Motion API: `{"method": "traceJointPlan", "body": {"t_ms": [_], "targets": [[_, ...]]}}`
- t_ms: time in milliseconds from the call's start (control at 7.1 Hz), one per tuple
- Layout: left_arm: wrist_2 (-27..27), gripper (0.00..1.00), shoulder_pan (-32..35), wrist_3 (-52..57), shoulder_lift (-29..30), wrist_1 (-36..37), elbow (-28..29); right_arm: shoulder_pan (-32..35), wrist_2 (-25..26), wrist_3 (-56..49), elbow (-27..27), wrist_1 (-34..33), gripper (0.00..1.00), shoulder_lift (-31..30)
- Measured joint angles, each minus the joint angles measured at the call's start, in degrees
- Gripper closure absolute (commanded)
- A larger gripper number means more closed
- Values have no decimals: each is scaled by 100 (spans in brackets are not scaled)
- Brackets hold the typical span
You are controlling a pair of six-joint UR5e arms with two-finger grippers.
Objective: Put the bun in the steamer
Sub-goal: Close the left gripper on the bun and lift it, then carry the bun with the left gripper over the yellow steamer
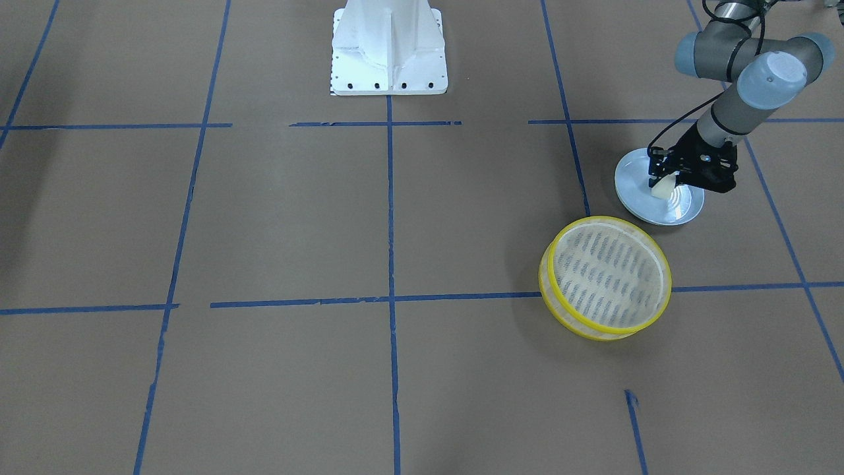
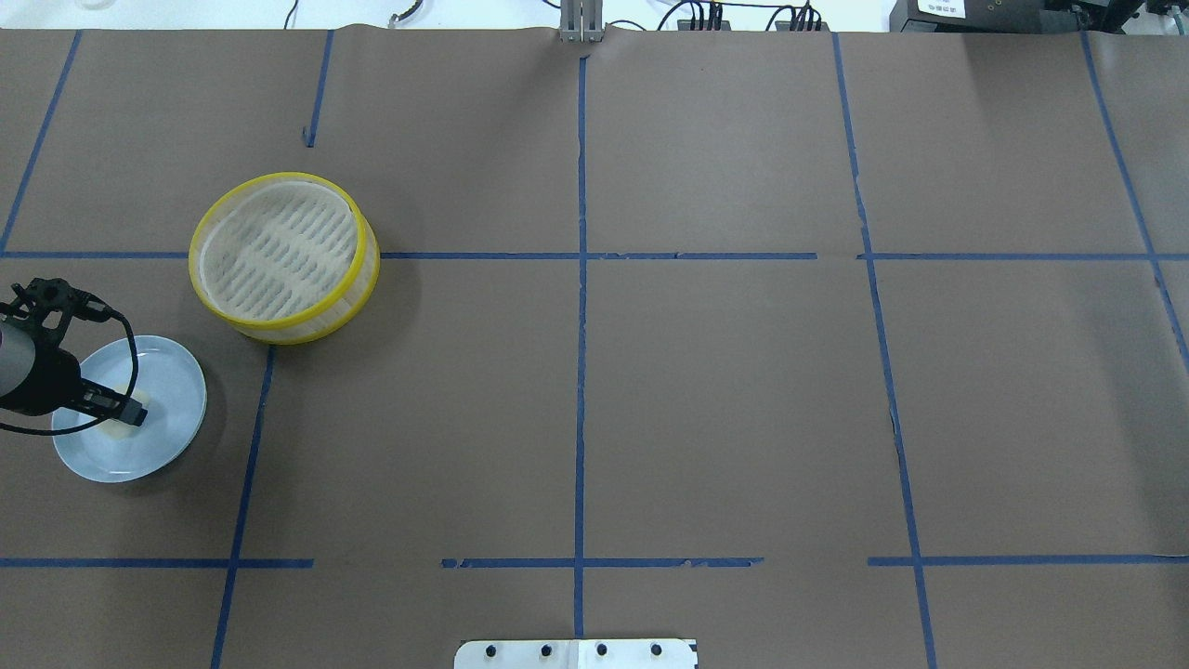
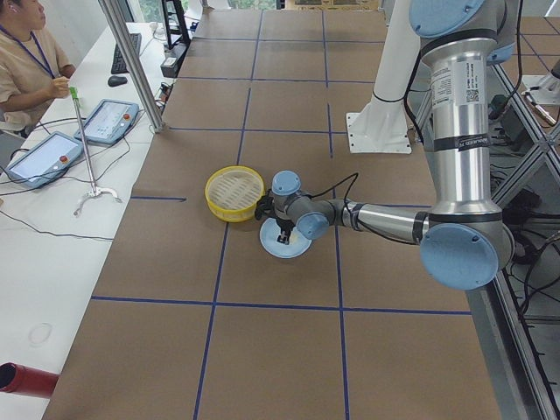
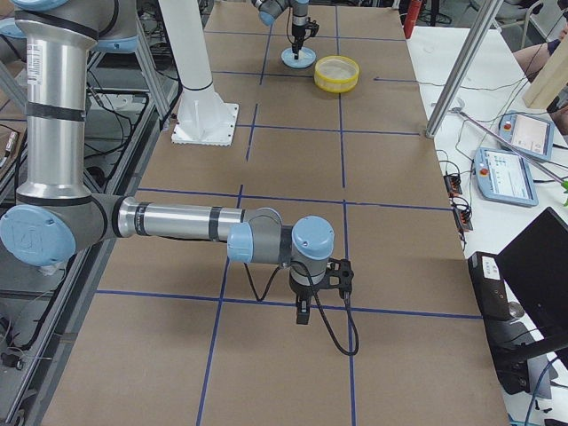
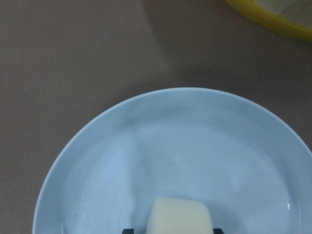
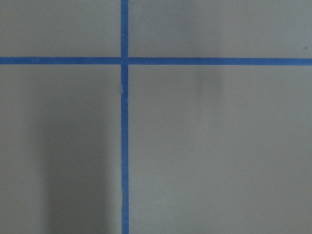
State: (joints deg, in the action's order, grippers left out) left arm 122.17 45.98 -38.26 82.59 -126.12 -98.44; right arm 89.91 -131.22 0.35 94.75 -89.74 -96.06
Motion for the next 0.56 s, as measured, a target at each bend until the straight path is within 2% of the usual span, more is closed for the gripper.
{"method": "traceJointPlan", "body": {"t_ms": [282, 423, 563], "targets": [[227, 69, 116, -134, 21, 89, -330, 0, 0, 0, 0, 0, 0, 0], [579, 69, 372, -375, 217, 323, -533, 0, 0, 0, 0, 0, 0, 0], [837, 70, 755, -572, 688, 735, -600, 0, 0, 0, 0, 0, 0, 0]]}}
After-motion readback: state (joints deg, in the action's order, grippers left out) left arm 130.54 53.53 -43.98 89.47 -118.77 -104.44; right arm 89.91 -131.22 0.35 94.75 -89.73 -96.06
